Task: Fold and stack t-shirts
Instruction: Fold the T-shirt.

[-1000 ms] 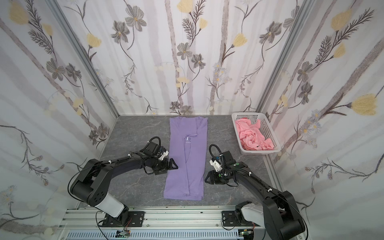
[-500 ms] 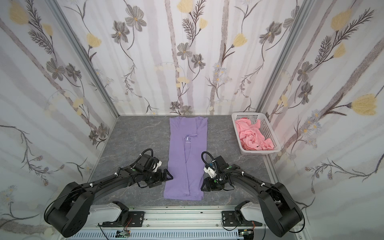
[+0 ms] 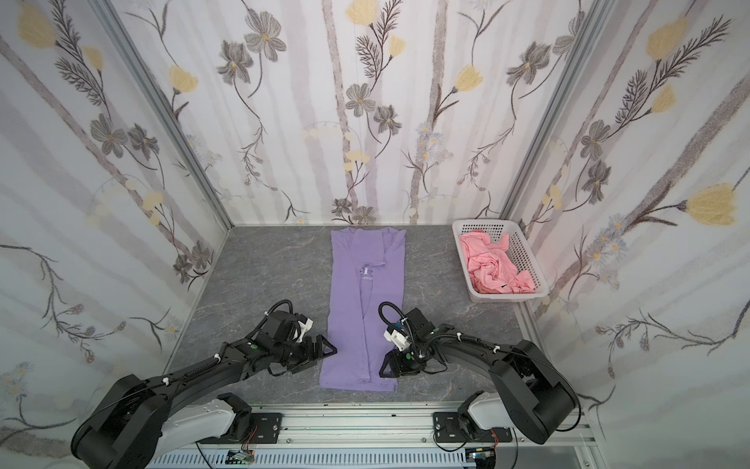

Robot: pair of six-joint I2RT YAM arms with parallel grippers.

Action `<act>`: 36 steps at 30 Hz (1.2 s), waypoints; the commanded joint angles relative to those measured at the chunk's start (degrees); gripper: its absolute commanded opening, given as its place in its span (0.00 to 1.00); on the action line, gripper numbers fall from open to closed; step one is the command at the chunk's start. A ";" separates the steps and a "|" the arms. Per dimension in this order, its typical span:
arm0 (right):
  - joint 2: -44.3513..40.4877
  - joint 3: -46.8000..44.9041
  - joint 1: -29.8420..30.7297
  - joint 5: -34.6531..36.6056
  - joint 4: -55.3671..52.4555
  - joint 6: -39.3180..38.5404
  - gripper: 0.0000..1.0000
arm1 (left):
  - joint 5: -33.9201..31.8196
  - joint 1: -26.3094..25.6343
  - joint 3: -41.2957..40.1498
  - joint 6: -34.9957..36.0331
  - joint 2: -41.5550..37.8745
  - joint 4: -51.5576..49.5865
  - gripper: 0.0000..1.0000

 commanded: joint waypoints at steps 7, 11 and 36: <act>1.67 0.00 2.93 7.45 0.18 2.11 0.00 | -0.34 -0.29 -3.23 -1.68 -5.32 -8.93 1.00; 1.53 0.60 2.94 8.19 -1.08 2.04 0.00 | 0.10 -0.29 -5.00 -2.40 -7.43 -9.15 0.97; 1.58 3.90 3.15 9.28 -4.26 2.40 0.00 | 1.02 -0.37 -8.15 -0.23 -1.02 -1.06 0.00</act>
